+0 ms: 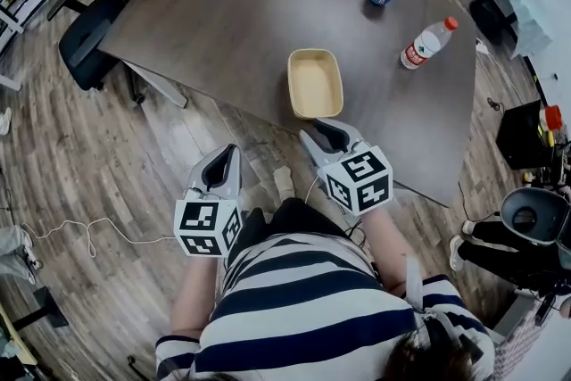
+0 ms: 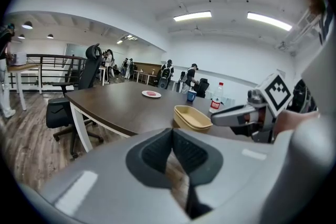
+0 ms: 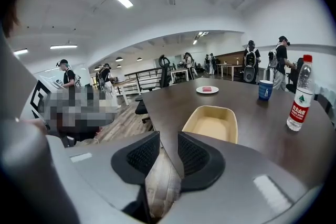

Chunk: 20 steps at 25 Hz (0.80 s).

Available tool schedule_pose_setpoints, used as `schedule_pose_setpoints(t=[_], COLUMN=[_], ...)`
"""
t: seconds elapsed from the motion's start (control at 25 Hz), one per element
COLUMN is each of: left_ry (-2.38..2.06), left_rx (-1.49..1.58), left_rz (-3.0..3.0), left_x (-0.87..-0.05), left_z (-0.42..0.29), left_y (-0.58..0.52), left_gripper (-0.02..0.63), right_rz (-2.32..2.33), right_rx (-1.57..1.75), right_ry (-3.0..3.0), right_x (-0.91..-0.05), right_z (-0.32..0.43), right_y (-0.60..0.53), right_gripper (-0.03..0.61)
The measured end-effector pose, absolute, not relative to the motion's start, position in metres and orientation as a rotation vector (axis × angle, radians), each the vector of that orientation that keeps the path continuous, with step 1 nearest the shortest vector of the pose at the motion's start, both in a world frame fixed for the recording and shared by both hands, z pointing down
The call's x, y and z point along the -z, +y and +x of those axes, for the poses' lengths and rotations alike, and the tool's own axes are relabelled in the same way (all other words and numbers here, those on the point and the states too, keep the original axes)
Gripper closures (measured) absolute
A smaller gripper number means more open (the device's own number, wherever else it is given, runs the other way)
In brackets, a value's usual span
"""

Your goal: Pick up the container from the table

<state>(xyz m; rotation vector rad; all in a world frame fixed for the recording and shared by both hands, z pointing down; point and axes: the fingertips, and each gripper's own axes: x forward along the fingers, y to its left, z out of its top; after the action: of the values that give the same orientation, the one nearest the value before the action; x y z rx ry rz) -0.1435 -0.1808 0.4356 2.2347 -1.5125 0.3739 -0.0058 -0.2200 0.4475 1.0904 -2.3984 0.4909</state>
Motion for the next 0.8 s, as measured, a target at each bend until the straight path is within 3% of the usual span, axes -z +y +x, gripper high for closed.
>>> schedule_pose_setpoints(t=[0.8], left_ry=[-1.537], left_rx=[-0.383], left_rz=[2.142], left_x=[-0.463], left_z=[-0.154], left_y=[-0.243], left_gripper=[0.614], right_rz=[0.893], right_rx=[-0.459], right_ry=[-2.243], right_x=[-0.496], right_z=[-0.031], right_y=[-0.278], right_gripper=[0.453])
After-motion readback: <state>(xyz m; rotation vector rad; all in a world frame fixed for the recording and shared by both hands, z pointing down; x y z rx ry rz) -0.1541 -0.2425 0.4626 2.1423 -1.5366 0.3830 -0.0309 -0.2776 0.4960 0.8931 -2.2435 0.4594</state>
